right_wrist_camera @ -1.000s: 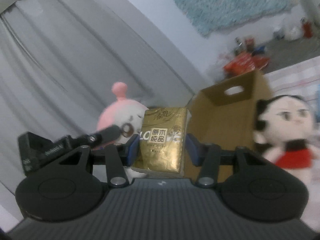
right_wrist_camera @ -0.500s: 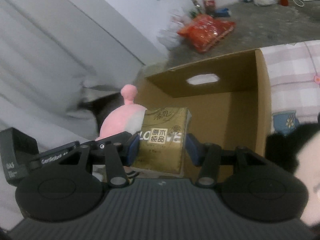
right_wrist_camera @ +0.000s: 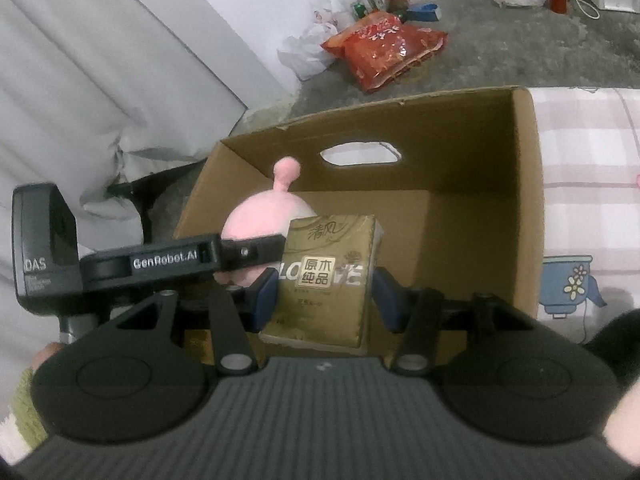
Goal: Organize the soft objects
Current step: 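Carry the pink plush in the left tool while the right tool carries the gold packet to the box, then open the left tool to drop the plush in the box while the right tool releases the gold packet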
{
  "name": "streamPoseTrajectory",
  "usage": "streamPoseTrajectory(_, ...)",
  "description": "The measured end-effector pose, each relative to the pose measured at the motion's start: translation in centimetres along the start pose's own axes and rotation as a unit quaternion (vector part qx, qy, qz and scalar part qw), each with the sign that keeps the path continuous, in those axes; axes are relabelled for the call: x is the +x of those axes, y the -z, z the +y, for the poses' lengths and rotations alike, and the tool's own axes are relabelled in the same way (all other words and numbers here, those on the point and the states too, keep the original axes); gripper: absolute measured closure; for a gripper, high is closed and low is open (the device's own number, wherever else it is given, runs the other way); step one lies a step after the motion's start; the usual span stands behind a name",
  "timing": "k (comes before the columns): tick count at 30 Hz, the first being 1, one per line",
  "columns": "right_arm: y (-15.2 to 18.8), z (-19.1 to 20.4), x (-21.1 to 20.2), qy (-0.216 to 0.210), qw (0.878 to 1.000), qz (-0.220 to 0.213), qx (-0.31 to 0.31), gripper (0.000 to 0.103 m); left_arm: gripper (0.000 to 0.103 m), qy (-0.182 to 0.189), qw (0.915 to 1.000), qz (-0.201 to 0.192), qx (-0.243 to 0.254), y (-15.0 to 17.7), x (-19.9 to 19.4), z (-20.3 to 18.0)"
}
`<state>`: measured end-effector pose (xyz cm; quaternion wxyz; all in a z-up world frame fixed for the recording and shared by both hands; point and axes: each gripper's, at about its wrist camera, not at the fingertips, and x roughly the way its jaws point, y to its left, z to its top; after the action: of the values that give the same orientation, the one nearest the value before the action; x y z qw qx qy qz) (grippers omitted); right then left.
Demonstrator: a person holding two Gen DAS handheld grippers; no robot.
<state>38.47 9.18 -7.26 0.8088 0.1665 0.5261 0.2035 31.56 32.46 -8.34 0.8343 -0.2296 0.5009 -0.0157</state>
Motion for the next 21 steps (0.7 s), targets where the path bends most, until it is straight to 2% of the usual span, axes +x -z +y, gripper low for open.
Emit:
streamPoseTrajectory(3,0.1,0.2,0.1,0.004,1.000,0.000,-0.011,0.052,0.033,-0.007,0.9998,-0.017,0.011,-0.1,-0.9,-0.8)
streamPoseTrajectory(7,0.2,0.2,0.3,0.005,1.000,-0.001,-0.017,0.052,0.029,-0.046,0.9962,-0.064,0.037,0.1,-2.9,-1.4)
streamPoseTrajectory(10,0.4,0.3,0.4,0.009,1.000,0.004,-0.020,0.052,0.030,-0.059,0.9944,-0.082,0.029,0.0,-4.4,-0.9)
streamPoseTrajectory(17,-0.4,1.1,3.2,0.017,0.999,0.032,-0.024,0.052,0.031,-0.040,0.9947,-0.094,0.004,0.7,-6.2,0.2)
streamPoseTrajectory(21,-0.9,1.5,5.4,0.023,0.998,0.049,-0.018,0.052,0.023,-0.037,0.9939,-0.104,0.001,1.2,-6.9,0.3)
